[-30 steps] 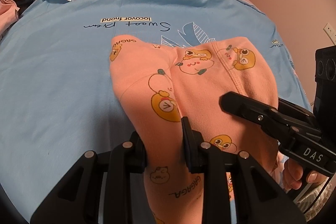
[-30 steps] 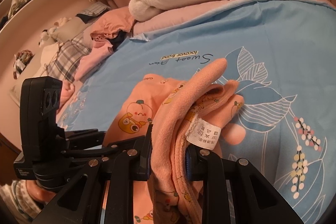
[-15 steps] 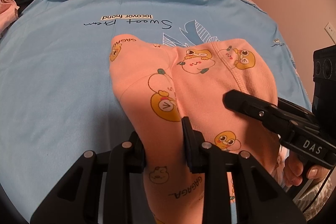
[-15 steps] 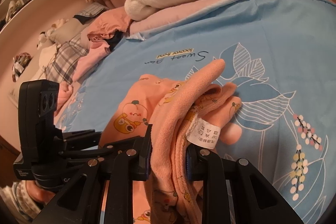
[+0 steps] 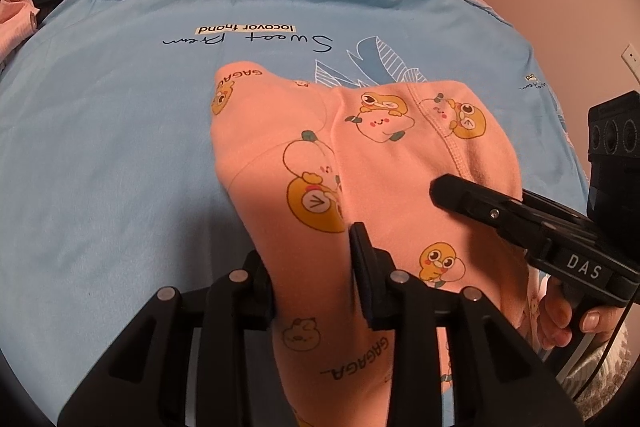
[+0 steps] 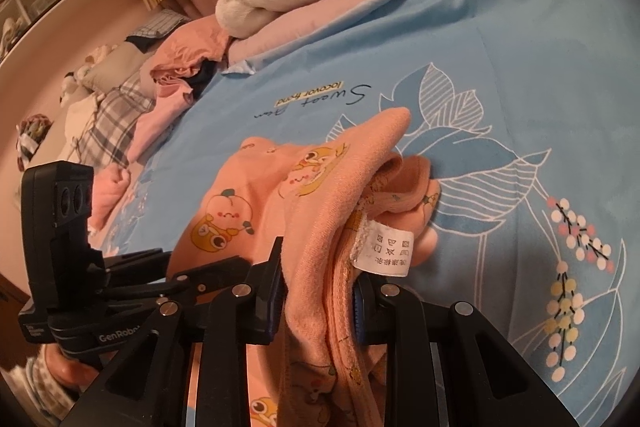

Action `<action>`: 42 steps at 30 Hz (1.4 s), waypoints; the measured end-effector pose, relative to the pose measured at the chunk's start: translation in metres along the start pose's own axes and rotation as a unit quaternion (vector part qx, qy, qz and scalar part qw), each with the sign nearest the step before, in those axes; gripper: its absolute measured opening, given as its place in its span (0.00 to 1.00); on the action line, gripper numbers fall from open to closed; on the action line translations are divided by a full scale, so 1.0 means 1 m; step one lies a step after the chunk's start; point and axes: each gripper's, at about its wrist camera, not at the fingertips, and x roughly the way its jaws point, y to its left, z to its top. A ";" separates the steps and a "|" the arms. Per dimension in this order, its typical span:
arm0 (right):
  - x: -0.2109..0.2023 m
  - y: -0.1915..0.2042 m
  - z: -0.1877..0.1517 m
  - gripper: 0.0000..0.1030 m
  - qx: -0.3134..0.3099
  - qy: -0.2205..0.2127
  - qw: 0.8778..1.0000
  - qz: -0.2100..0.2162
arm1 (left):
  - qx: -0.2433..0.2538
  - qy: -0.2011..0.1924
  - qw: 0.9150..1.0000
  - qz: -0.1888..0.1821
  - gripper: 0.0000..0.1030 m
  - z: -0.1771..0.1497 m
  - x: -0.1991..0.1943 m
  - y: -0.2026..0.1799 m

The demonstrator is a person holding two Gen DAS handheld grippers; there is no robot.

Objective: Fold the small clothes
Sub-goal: 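Lower the peach bundle flat onto the sheet and open both grippers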

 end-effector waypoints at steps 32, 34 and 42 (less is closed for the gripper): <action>-0.013 -0.023 -0.008 0.47 0.028 0.003 0.999 -0.038 | -0.012 -0.002 0.999 0.047 0.70 -0.008 -0.008 0.014; -0.015 -0.023 -0.009 0.47 0.026 0.003 0.998 -0.049 | -0.013 -0.001 0.999 0.048 0.70 -0.009 -0.010 0.014; -0.024 -0.012 -0.010 0.50 0.005 0.002 0.996 -0.091 | -0.020 0.004 0.997 0.072 0.77 -0.014 -0.021 0.013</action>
